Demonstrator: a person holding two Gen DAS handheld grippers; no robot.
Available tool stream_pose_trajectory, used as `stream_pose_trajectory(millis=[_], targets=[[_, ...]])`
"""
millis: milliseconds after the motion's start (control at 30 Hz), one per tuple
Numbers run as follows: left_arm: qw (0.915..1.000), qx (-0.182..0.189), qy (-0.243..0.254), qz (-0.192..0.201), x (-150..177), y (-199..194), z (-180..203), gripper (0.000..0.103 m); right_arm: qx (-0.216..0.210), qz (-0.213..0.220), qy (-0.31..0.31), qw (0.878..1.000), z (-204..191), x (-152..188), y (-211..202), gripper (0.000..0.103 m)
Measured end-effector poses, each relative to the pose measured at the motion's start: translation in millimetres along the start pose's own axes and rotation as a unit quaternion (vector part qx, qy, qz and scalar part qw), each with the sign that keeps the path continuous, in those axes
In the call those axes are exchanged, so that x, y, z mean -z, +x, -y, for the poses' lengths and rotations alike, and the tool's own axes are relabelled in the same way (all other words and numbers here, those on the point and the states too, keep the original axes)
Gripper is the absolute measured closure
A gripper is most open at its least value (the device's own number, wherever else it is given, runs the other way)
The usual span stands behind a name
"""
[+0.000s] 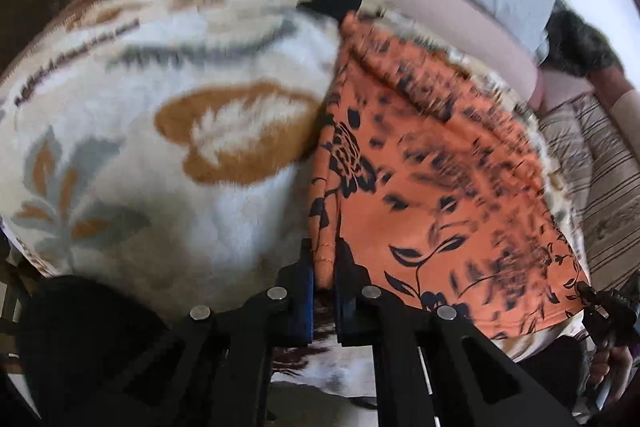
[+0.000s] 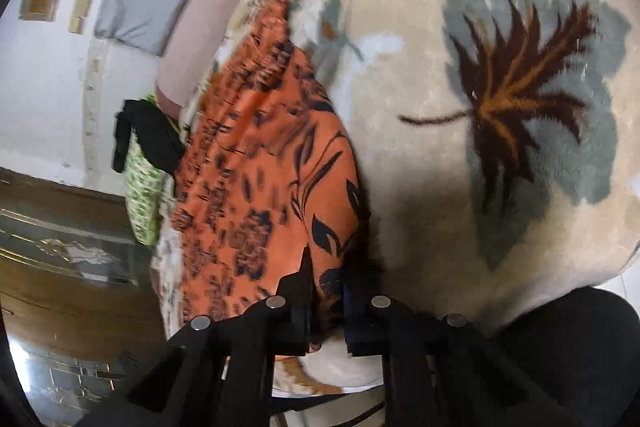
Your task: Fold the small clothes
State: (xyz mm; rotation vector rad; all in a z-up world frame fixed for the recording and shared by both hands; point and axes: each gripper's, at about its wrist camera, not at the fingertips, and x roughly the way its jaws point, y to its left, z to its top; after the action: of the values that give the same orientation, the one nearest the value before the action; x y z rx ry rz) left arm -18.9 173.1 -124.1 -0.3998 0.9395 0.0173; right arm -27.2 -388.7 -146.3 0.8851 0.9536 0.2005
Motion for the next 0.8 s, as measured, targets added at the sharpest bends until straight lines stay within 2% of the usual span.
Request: stream_pose_trajectory(millis=[67,167,200,267,333,400,433,467,500,533,567,700,800], targets=[[1.0000,0.000,0.002,0.005,-1,-2,0,0.096,-0.005,0.005,-0.010,1.000,-9,-1,-9,0.091],[0.9986,-0.019,-0.024,-0.044,7,27,-13,0.092,0.030,0.002,0.000,1.000,1,-3,-5,0.087],[0.9973,-0.020,-0.033,-0.064,9,36,-17,0.089,0.035,-0.013,0.021,0.999,9,-2,3,0.086],[0.9978,-0.020,-0.028,-0.056,8,32,-14,0.082,0.036,-0.024,0.041,0.998,17,2,10,0.085],[0.9980,-0.006,-0.027,-0.058,4,31,-10,0.054,0.035,-0.028,0.033,0.998,16,3,15,0.075],[0.9977,-0.006,-0.026,-0.063,4,34,-8,0.052,0.023,-0.032,0.033,0.999,15,2,19,0.042],[0.9978,-0.010,-0.020,-0.062,5,36,-6,0.054,0.023,-0.033,0.035,0.999,15,1,21,0.041],[0.9979,-0.017,-0.014,-0.061,4,37,-3,0.065,0.017,-0.031,0.035,0.999,14,0,22,0.041],[0.9978,-0.022,-0.007,-0.062,4,37,-2,0.095,0.012,-0.031,0.033,0.999,13,0,24,0.048],[0.9978,-0.011,-0.008,-0.065,2,36,-3,0.096,0.005,-0.035,0.034,0.999,13,-1,24,0.086],[0.9979,-0.003,-0.015,-0.063,0,33,-5,0.096,-0.001,-0.040,0.040,0.998,13,-1,25,0.091],[0.9974,0.012,-0.019,-0.068,-8,23,-3,0.097,-0.025,-0.046,0.049,0.997,13,-2,18,0.091],[0.9978,0.036,-0.007,-0.056,-29,7,11,0.097,-0.065,-0.046,0.067,0.995,11,-12,12,0.091]])
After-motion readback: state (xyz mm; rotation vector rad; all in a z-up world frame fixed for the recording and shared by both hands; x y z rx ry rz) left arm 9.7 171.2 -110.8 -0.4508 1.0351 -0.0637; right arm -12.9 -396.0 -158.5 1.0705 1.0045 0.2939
